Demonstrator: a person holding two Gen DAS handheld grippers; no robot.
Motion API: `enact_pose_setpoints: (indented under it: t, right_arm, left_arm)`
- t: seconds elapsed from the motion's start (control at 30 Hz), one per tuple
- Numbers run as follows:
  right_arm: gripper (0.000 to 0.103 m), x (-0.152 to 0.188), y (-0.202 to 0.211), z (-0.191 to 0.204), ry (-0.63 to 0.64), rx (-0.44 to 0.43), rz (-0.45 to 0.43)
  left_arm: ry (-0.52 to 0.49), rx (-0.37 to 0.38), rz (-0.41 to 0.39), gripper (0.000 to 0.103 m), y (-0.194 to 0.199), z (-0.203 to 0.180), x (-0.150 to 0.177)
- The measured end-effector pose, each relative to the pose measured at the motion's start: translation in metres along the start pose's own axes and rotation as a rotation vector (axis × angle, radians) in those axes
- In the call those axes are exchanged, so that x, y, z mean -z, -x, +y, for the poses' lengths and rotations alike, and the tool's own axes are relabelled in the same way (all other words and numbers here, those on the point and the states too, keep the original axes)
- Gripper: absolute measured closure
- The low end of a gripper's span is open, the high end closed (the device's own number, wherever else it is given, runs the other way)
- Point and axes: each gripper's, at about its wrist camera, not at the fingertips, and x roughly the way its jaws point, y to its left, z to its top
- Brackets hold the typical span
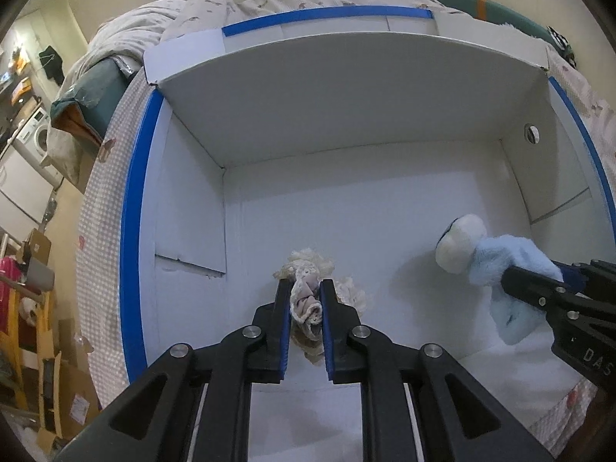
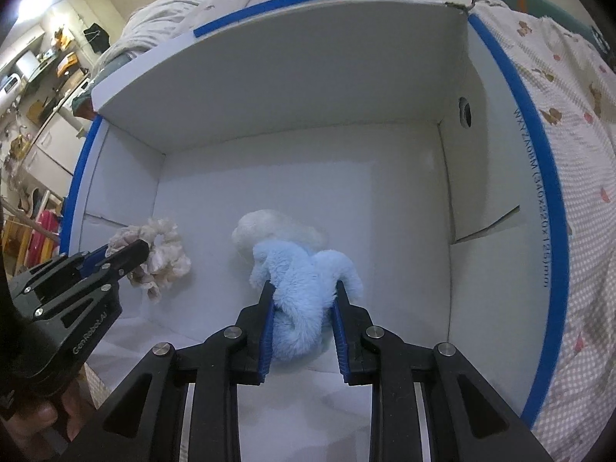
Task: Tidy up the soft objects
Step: 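Lower both items onto the box floor and open both grippers, then lift both open grippers out of the box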
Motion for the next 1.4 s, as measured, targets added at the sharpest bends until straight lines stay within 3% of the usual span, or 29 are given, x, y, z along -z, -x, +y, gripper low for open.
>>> enact_pose_setpoints:
  t: [0.07,0.1,0.17,0.23,0.37,0.47,0.77,0.87,1.1,1.27,1.4]
  right_arm:
    - [0.069,0.000,0.002,0.001,0.004,0.001,-0.008]
    - [0.061,0.001,0.003,0.001,0.003,-0.003,-0.011]
    - [0.044,0.002,0.005,-0.004,-0.013,-0.011,-0.012]
    - [0.042,0.002,0.010,-0.011,-0.038,-0.020,-0.025]
    - [0.036,-0.001,0.018,-0.012,-0.051,-0.037,-0.059]
    - [0.025,0.000,0.020,-0.012,-0.063,-0.076,-0.058]
    - [0.015,0.005,0.037,-0.014,-0.086,-0.146,-0.100]
    - [0.002,0.010,0.050,-0.015,-0.080,-0.157,-0.143]
    - [0.002,0.028,0.094,-0.011,-0.032,-0.134,-0.269]
    - [0.002,0.049,0.104,-0.013,-0.056,-0.117,-0.266]
    - [0.002,0.061,0.109,-0.016,-0.071,-0.119,-0.264]
  left_arm:
    - [-0.007,-0.009,-0.005,0.083,0.003,0.000,-0.001]
    - [-0.004,-0.014,-0.008,0.080,0.005,0.000,-0.003]
    - [0.016,-0.014,-0.013,0.052,0.009,0.004,-0.005]
    - [0.038,-0.010,-0.026,0.035,0.014,0.006,-0.004]
    - [0.058,-0.002,-0.038,0.034,0.020,0.010,-0.004]
    - [0.059,-0.022,-0.039,0.034,0.025,0.010,-0.004]
    - [0.126,-0.005,-0.102,0.034,0.060,0.032,0.007]
    - [0.186,0.035,-0.104,0.034,0.071,0.044,0.015]
    - [0.226,0.103,-0.100,0.034,0.092,0.059,0.037]
    - [0.246,0.074,-0.133,0.034,0.108,0.072,0.059]
    - [0.296,0.095,-0.094,0.034,0.105,0.083,0.073]
